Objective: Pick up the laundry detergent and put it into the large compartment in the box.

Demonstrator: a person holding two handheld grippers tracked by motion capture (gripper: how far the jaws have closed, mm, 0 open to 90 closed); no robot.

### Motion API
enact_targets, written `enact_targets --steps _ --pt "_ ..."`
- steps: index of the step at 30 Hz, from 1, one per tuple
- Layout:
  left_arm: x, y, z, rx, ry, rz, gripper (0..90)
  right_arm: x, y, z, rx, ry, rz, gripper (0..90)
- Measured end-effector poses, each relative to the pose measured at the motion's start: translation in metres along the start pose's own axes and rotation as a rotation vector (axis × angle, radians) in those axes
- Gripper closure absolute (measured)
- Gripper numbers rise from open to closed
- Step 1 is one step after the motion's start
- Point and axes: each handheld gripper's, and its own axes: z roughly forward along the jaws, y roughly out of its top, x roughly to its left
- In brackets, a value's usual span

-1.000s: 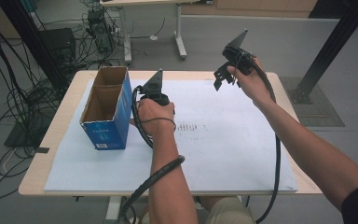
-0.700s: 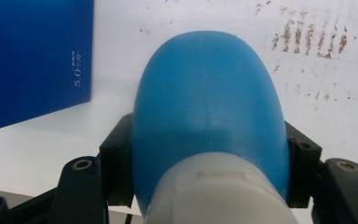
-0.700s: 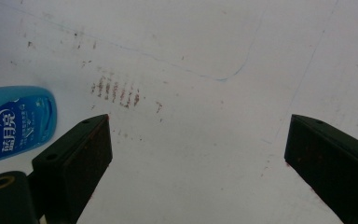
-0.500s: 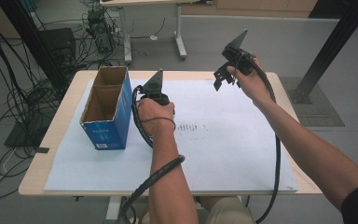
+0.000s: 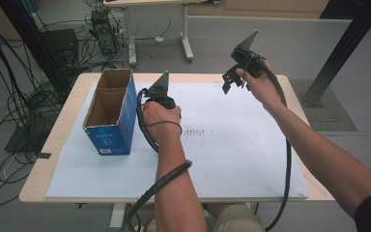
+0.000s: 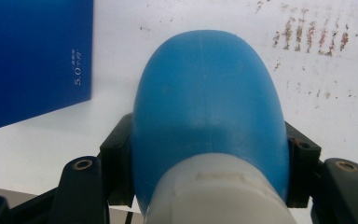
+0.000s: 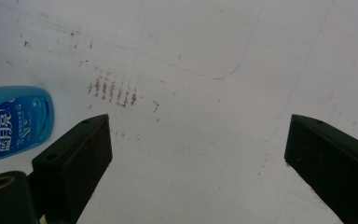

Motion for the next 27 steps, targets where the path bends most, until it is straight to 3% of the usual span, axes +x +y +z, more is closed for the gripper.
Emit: enact_targets --steps 27 --pt "-0.0002 0.0008 -0.0002 0.006 0.0 0.007 37.2 -0.0004 0.0005 0.0022 0.007 -0.003 0.0 7.6"
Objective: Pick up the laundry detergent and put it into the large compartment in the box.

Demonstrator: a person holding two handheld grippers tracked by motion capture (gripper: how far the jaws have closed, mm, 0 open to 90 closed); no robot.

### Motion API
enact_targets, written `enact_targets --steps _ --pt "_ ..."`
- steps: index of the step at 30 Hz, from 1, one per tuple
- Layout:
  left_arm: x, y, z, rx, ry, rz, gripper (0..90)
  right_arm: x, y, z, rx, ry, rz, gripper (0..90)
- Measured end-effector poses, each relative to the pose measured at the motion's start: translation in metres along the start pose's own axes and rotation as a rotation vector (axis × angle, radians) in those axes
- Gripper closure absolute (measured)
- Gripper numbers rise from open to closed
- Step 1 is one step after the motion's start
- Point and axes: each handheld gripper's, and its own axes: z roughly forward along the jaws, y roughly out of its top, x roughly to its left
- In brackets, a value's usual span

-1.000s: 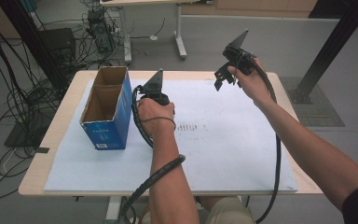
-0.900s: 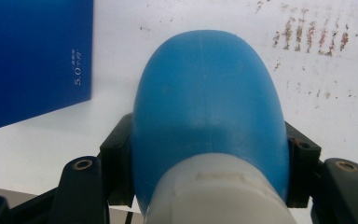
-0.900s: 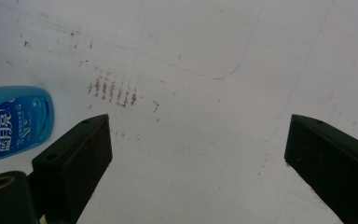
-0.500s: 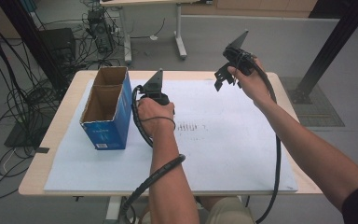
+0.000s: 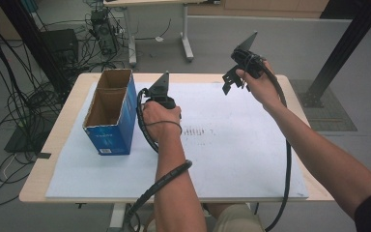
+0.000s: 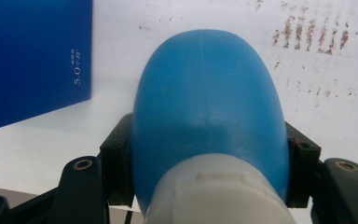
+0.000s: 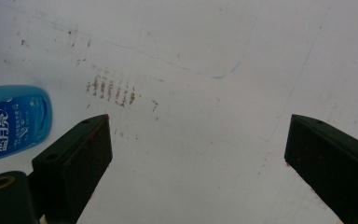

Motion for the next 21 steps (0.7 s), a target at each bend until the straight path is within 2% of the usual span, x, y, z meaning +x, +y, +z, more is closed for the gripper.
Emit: enact_targets --steps 21 --pt "-0.0008 -0.0007 -0.0002 -0.003 0.003 0.002 37.4 -0.002 -0.0018 0.0002 -0.005 -0.001 0.001 7.6"
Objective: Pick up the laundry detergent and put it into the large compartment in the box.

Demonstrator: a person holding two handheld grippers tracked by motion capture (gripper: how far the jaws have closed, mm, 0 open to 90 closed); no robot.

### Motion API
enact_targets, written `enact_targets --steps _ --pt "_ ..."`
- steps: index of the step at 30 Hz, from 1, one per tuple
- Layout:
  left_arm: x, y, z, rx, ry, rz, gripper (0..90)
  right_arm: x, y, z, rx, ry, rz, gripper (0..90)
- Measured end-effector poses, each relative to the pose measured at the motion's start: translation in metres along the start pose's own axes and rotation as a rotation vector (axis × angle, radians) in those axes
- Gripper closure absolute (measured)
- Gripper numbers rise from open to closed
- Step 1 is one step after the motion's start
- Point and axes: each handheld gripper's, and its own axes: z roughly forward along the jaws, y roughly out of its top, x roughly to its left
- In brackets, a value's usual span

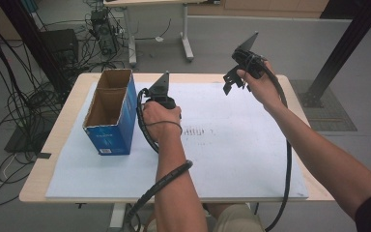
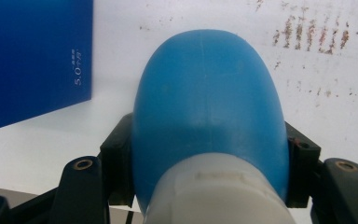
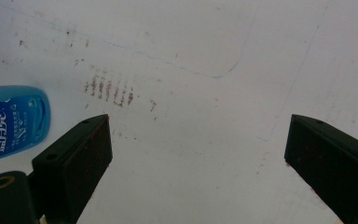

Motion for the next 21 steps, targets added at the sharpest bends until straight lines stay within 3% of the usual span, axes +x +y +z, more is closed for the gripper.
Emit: enact_targets --steps 21 --pt "0.0001 -0.0003 -0.0001 -0.001 0.0 0.005 37.4 0.0024 0.0003 0.0023 0.006 -0.002 -0.002 7.6"
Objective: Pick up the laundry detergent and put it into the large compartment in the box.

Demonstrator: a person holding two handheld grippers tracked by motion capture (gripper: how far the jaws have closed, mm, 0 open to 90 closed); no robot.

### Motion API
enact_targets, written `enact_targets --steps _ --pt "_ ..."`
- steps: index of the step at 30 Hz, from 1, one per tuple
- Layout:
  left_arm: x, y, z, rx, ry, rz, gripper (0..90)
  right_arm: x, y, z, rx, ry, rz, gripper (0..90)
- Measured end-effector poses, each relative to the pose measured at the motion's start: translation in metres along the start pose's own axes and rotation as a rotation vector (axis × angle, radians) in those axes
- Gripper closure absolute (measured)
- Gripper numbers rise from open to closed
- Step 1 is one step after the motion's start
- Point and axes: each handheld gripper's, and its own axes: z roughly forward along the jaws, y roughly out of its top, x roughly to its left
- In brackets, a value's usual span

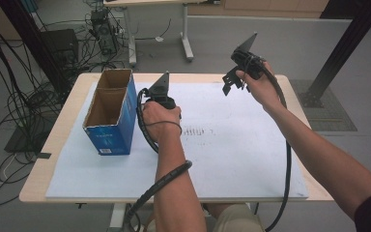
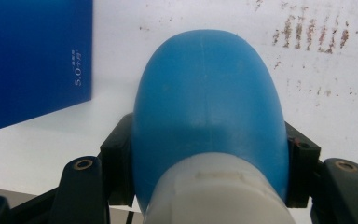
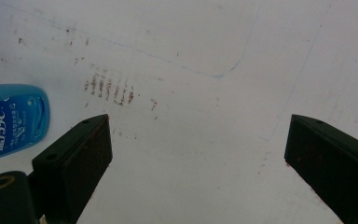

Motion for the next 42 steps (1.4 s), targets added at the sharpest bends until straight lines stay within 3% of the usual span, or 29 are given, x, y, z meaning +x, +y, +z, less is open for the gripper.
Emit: enact_targets --steps 29,35,42 --pt "-0.004 -0.001 -0.004 -0.003 0.011 0.02 37.6 -0.003 -0.002 -0.002 -0.001 -0.004 0.005 7.6" --pt "-0.004 -0.002 -0.02 -0.002 0.002 0.041 37.6 -0.003 -0.004 -0.003 -0.006 -0.004 0.002 7.6" --pt "-0.003 -0.003 -0.057 -0.014 -0.004 0.086 37.6 -0.001 -0.005 -0.004 0.001 -0.005 -0.006 7.6"
